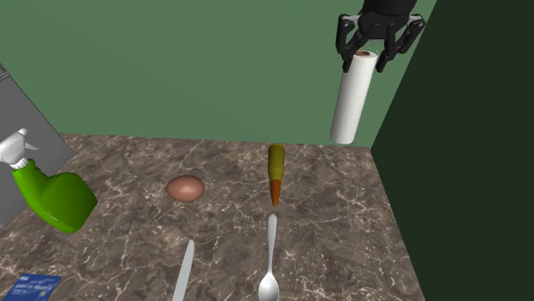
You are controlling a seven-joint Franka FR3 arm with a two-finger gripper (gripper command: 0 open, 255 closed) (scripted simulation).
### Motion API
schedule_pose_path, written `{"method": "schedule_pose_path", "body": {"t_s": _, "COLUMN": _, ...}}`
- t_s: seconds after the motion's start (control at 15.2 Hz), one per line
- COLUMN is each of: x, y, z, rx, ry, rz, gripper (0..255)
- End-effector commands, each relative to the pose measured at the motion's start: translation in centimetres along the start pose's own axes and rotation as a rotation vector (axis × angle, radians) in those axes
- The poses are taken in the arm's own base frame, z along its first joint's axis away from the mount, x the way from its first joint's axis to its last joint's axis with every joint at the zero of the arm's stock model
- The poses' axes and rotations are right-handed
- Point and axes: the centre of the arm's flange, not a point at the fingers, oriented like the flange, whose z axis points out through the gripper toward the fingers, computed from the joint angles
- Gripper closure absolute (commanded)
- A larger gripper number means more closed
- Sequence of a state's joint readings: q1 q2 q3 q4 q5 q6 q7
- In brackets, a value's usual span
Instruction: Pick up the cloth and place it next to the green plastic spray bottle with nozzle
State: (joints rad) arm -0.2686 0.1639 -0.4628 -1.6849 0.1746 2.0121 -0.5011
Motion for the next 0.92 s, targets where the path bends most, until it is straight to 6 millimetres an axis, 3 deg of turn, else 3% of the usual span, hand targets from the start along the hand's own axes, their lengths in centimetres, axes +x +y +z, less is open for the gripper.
{"method": "schedule_pose_path", "body": {"t_s": 0.0, "x": 0.2, "y": -0.1, "z": -1.0, "rx": 0.0, "ry": 0.0, "rz": 0.0, "gripper": 255}}
{"method": "schedule_pose_path", "body": {"t_s": 0.86, "x": 1.6, "y": -0.1, "z": -7.7, "rx": 0.0, "ry": 0.0, "rz": 0.0, "gripper": 255}}
